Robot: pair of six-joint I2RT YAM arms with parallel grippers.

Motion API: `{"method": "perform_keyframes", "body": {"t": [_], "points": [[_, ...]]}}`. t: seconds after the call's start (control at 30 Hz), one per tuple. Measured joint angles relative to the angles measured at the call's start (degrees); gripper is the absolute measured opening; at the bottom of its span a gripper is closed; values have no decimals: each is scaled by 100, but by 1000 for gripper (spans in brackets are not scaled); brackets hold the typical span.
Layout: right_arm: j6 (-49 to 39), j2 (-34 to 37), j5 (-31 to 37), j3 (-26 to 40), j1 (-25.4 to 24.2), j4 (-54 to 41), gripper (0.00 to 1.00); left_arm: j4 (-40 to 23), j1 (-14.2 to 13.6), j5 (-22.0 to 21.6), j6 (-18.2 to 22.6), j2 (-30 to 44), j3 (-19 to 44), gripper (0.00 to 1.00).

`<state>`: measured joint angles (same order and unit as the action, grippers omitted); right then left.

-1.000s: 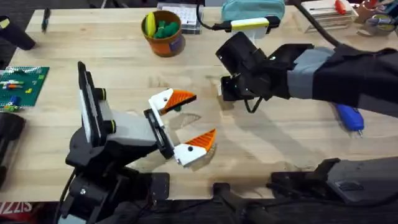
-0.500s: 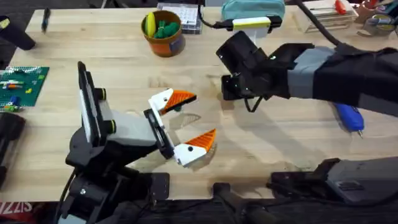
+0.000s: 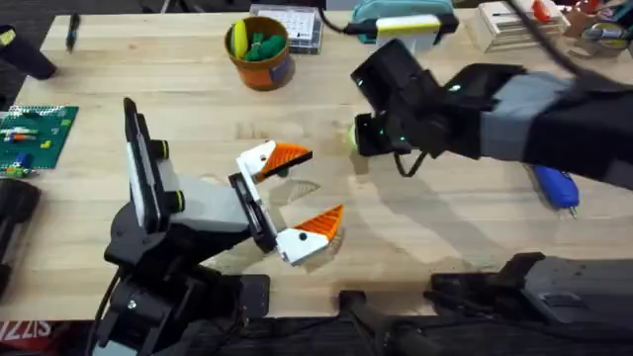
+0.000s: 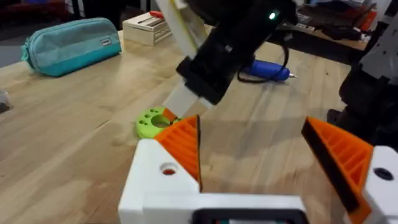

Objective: Pick up the gripper from the table and insert it into the empty holder that is missing its gripper. Then pick up a screw, insert it into the mounting hole, and use the screwdriver to tighten it. Finally, clean up the table by picking up the vegetable and placing it into the bucket.

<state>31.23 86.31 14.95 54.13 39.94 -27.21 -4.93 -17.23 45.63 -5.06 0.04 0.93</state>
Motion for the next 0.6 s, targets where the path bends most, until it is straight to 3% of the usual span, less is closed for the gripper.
{"method": "perform_keyframes", "body": {"t": [0.37, 0.6], "points": [[-410, -1100, 1, 63, 0, -383, 8, 0, 0, -1, 0, 0, 0, 986], [-853, -1139, 1, 977, 0, -1532, 7, 0, 0, -1, 0, 0, 0, 986]]}}
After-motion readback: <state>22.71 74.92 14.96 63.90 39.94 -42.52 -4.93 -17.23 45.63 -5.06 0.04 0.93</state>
